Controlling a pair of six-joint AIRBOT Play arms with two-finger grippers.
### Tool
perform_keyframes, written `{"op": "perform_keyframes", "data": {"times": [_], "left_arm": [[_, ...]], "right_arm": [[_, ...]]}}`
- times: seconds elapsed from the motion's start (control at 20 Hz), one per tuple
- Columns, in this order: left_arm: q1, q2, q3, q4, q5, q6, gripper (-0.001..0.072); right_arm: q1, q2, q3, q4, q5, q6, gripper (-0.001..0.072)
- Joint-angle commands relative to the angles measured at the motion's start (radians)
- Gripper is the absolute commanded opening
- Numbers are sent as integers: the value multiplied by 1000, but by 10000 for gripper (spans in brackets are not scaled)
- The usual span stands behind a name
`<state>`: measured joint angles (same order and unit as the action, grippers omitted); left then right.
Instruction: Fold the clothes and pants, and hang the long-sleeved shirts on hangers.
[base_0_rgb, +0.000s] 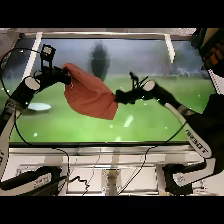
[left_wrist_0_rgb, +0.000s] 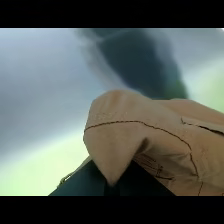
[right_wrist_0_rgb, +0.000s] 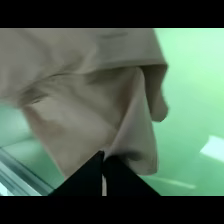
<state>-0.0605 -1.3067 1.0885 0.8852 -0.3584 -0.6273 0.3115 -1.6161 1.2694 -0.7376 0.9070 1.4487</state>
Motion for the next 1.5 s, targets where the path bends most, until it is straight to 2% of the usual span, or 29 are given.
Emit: {"op": "perform_keyframes", "data": {"times": [0.0, 0.05, 0.1, 0.15, 0.35, 0.45, 0.55, 0.75, 1.0, 1.05, 1.15, 1.25, 1.3, 1.35, 1.4, 1.45], "left_arm": [[2, 3, 0, -23, 29, -74, 70], [5, 11, 0, -23, 4, -178, 239], [12, 22, 0, -21, -39, -274, 532], [27, 31, 0, -20, -97, -361, 658], [178, 34, 0, -19, -483, -607, 657], [250, 10, -2, -19, -660, -630, 645], [281, -21, -23, -19, -740, -630, 645], [191, -101, -88, -27, -684, -622, 649], [34, -220, -87, -154, -372, -624, 649], [19, -235, -87, -156, -333, -647, 648], [6, -266, -87, -156, -303, -692, 564], [4, -289, -87, -157, -298, -694, 528], [4, -296, -86, -157, -294, -693, 428], [4, -297, -86, -156, -280, -693, 295], [4, -296, -82, -158, -265, -693, 95], [4, -296, -66, -158, -262, -681, 23]], "right_arm": [[-83, 100, 97, -85, 203, -56, 9], [-100, 130, 104, -107, 245, -56, 9], [-112, 162, 104, -133, 279, -56, 9], [-116, 186, 103, -169, 306, -56, 9], [-115, 211, 103, -229, 365, -56, 10], [-115, 211, 103, -230, 364, -56, 10], [-115, 211, 103, -230, 357, -56, 10], [-115, 211, 103, -235, 353, -56, 10], [-115, 211, 103, -257, 351, -56, 10], [-115, 211, 103, -263, 351, -56, 10], [-115, 211, 103, -265, 350, -56, 10], [-115, 211, 103, -265, 350, -56, 10], [-115, 211, 103, -265, 349, -56, 10], [-115, 211, 103, -265, 349, -56, 10], [-115, 211, 103, -266, 347, -56, 10], [-115, 211, 103, -269, 343, -56, 10]]}}
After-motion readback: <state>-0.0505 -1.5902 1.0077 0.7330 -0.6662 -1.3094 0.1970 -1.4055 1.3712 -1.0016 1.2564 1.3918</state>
